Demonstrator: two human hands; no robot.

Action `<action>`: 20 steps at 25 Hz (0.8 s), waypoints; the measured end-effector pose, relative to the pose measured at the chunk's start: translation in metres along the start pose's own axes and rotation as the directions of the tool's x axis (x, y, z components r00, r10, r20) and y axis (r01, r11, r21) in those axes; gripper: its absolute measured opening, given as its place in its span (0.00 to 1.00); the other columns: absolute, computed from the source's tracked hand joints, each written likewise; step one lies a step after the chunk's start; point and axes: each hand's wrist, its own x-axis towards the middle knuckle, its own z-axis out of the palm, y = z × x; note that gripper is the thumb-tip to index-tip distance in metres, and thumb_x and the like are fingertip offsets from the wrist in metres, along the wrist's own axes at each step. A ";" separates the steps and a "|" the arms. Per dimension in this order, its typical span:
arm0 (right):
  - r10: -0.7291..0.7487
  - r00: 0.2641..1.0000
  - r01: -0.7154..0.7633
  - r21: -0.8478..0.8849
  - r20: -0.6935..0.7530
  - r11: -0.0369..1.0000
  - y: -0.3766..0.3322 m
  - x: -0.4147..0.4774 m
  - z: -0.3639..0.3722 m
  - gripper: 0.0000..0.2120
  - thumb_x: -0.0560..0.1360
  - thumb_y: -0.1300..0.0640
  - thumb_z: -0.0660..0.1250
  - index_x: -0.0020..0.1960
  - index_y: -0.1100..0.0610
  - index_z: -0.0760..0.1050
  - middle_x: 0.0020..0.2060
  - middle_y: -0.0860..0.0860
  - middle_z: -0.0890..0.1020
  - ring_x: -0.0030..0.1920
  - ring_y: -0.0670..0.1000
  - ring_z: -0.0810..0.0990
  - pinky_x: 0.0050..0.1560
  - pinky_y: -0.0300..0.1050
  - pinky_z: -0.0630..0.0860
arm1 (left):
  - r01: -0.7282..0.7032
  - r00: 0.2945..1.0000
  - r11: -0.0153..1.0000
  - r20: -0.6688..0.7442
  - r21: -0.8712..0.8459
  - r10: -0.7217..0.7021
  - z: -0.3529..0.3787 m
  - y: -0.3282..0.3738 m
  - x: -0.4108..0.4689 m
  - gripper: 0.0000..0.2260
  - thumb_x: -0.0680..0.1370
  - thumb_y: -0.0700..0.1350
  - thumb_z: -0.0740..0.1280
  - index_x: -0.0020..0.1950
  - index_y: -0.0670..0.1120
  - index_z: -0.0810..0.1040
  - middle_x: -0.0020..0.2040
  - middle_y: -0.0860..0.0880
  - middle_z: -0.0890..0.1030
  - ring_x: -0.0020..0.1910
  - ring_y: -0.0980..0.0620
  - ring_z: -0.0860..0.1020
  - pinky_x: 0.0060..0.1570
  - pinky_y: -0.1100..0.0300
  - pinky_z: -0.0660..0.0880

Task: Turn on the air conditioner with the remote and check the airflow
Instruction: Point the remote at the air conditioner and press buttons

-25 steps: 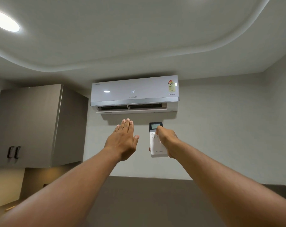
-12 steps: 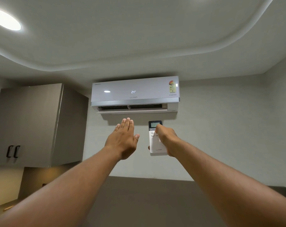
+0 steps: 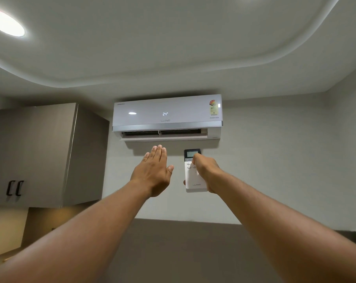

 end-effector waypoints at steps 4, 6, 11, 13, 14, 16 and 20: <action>-0.002 1.000 0.002 -0.003 0.001 1.000 -0.001 -0.003 0.002 0.07 0.80 0.54 0.61 0.44 0.55 0.70 0.63 0.64 0.86 0.63 0.67 0.87 0.69 0.59 0.83 | 0.000 1.000 1.000 -0.001 -0.001 0.000 -0.002 0.000 -0.001 0.30 0.82 0.56 0.45 0.79 0.42 0.44 0.80 0.44 0.45 0.78 0.48 0.43 0.73 0.54 0.42; -0.005 1.000 0.005 -0.007 -0.003 1.000 -0.002 -0.004 0.004 0.07 0.80 0.54 0.61 0.44 0.54 0.70 0.64 0.64 0.85 0.64 0.66 0.87 0.69 0.59 0.82 | 0.001 1.000 1.000 -0.001 -0.002 -0.001 -0.003 0.001 -0.001 0.30 0.82 0.56 0.45 0.79 0.42 0.43 0.80 0.44 0.45 0.78 0.48 0.43 0.73 0.54 0.42; -0.006 1.000 0.006 -0.021 -0.006 1.000 -0.004 -0.006 0.006 0.08 0.80 0.54 0.61 0.44 0.55 0.69 0.64 0.64 0.85 0.65 0.66 0.86 0.70 0.58 0.82 | -0.001 1.000 1.000 -0.006 0.001 0.001 -0.003 0.001 -0.002 0.30 0.82 0.56 0.44 0.79 0.42 0.43 0.80 0.44 0.45 0.78 0.48 0.44 0.72 0.55 0.41; -0.004 1.000 0.004 -0.030 -0.008 1.000 -0.005 -0.006 0.006 0.08 0.81 0.54 0.61 0.44 0.54 0.69 0.65 0.63 0.84 0.65 0.66 0.85 0.70 0.58 0.82 | 0.001 1.000 1.000 -0.003 0.007 -0.001 -0.003 0.001 -0.002 0.30 0.82 0.56 0.44 0.79 0.42 0.43 0.80 0.44 0.45 0.78 0.48 0.43 0.72 0.55 0.41; -0.003 1.000 0.003 -0.033 -0.007 0.999 -0.004 -0.006 0.005 0.07 0.81 0.53 0.61 0.45 0.55 0.70 0.65 0.63 0.84 0.66 0.65 0.85 0.69 0.57 0.82 | 0.002 1.000 1.000 -0.002 0.008 -0.002 -0.003 0.001 -0.002 0.30 0.82 0.56 0.44 0.79 0.42 0.43 0.80 0.44 0.45 0.78 0.48 0.43 0.72 0.55 0.41; -0.003 1.000 0.003 -0.040 -0.001 0.999 -0.003 -0.005 0.004 0.07 0.81 0.53 0.61 0.53 0.57 0.72 0.65 0.63 0.84 0.66 0.65 0.85 0.68 0.57 0.82 | 0.005 1.000 1.000 0.000 0.005 -0.005 -0.003 0.001 -0.004 0.30 0.82 0.56 0.45 0.79 0.42 0.44 0.80 0.44 0.45 0.78 0.48 0.43 0.72 0.55 0.41; -0.003 1.000 0.003 -0.039 0.002 0.999 -0.002 -0.006 0.003 0.09 0.81 0.53 0.61 0.58 0.57 0.72 0.65 0.63 0.84 0.66 0.66 0.85 0.70 0.59 0.82 | 0.003 1.000 1.000 0.004 0.004 -0.003 -0.004 0.002 -0.004 0.30 0.82 0.56 0.44 0.79 0.42 0.44 0.80 0.44 0.45 0.78 0.48 0.43 0.73 0.55 0.42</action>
